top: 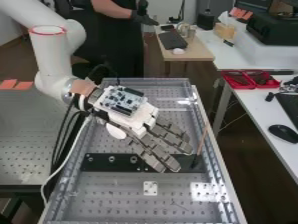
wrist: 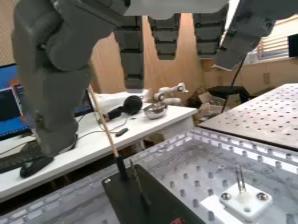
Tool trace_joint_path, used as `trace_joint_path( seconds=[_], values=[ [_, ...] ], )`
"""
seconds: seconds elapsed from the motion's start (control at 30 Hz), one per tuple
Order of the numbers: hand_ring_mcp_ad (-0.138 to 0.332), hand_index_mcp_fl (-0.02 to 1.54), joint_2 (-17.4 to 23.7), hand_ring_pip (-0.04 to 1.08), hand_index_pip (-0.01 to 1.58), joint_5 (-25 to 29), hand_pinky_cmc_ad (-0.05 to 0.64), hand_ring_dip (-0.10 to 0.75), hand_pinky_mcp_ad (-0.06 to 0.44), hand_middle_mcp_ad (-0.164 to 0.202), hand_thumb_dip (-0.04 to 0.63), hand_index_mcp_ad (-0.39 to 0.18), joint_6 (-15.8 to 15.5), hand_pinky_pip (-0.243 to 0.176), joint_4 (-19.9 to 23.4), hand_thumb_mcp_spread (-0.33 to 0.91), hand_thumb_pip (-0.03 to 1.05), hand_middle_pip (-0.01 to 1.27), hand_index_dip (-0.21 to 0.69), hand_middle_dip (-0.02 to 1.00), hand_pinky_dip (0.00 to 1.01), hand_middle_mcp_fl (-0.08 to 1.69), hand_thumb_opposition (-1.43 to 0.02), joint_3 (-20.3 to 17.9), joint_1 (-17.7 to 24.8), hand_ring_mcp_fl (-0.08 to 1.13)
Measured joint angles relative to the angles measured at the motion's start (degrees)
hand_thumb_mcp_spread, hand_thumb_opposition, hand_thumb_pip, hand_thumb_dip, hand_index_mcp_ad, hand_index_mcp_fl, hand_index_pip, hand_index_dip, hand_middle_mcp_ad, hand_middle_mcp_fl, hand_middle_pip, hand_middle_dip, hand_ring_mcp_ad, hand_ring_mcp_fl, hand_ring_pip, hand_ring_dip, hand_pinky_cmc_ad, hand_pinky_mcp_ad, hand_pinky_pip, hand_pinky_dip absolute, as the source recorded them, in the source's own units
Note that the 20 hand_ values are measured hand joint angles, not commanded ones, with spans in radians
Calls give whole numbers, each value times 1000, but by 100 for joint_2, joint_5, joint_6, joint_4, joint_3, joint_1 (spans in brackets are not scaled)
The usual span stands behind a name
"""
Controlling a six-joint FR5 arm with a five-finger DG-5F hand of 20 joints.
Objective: Grab the drill bit and place it in the clear container
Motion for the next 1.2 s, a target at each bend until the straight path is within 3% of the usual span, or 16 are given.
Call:
trace_joint_path(
  seconds=[0.23,0.53,0.9,0.97,1.2],
  values=[
    [244,321,-189,77,639,-13,335,-14,215,124,176,-30,-199,-103,114,464,374,159,220,65,192,-65,-757,175,-54,-17],
    [227,440,-431,75,876,-240,330,-17,199,91,190,-54,-495,-103,97,492,361,154,220,77,192,-23,-777,439,-103,-17],
    [225,456,-704,80,915,-592,333,-17,178,93,211,-80,-753,-103,-48,536,361,150,216,93,192,31,-819,755,-251,-21],
    [223,456,-743,82,916,-639,312,-14,178,75,222,-77,-791,-103,-43,536,365,150,216,99,192,31,-817,795,-280,-21],
    [222,461,-831,87,915,-757,302,-14,173,66,253,-94,-912,-91,-32,557,368,154,216,110,195,40,-850,889,-349,-14]
  ],
)
